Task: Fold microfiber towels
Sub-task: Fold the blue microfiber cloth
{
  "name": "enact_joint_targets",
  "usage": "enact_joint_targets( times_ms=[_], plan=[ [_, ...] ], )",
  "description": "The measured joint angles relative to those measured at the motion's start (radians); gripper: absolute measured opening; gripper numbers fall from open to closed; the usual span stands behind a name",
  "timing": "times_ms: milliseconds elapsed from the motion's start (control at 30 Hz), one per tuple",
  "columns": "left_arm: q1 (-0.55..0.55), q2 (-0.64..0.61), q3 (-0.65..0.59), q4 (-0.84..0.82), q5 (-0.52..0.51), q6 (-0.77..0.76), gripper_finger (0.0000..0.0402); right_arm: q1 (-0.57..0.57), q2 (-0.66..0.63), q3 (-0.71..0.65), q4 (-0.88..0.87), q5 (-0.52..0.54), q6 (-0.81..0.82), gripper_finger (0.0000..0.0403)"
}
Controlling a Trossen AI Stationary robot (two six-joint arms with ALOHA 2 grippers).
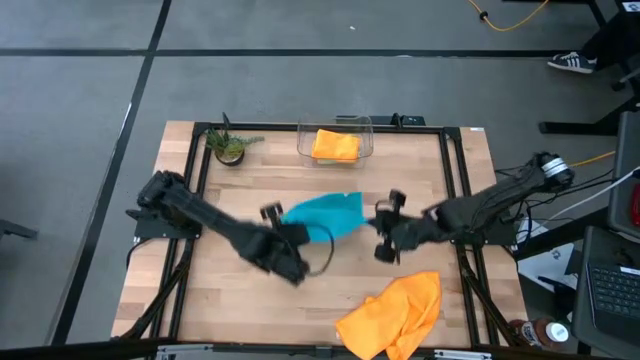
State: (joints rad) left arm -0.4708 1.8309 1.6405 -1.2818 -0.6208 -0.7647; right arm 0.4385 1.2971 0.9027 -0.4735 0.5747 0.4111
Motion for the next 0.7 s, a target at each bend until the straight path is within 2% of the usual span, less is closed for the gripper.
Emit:
enact_joint_targets(
  times_ms=[167,233,300,400,567,700],
  plan=[
    [-0.111,0.014,-0.065,0.147,0.044,-0.119,0.0000,0.130,0.084,0.000,0.039,-0.008,0.139,0.0000],
    [-0.144,0.016,-0.098,0.225,0.074,-0.151,0.0000,0.169,0.115,0.000,0.070,-0.050,0.184,0.0000],
    [-0.174,0.016,-0.119,0.294,0.089,-0.167,0.0000,0.200,0.142,0.000,0.116,-0.090,0.195,0.0000],
    [-0.199,0.016,-0.125,0.309,0.089,-0.172,0.0000,0.229,0.166,0.001,0.166,-0.097,0.166,0.0000],
    [-0.187,0.016,-0.124,0.291,0.046,-0.147,0.0000,0.208,0.170,0.001,0.194,0.030,0.114,0.0000],
    [-0.139,0.016,-0.124,0.219,0.029,-0.081,0.0000,0.145,0.169,0.001,0.197,0.088,0.028,0.0000]
  ],
)
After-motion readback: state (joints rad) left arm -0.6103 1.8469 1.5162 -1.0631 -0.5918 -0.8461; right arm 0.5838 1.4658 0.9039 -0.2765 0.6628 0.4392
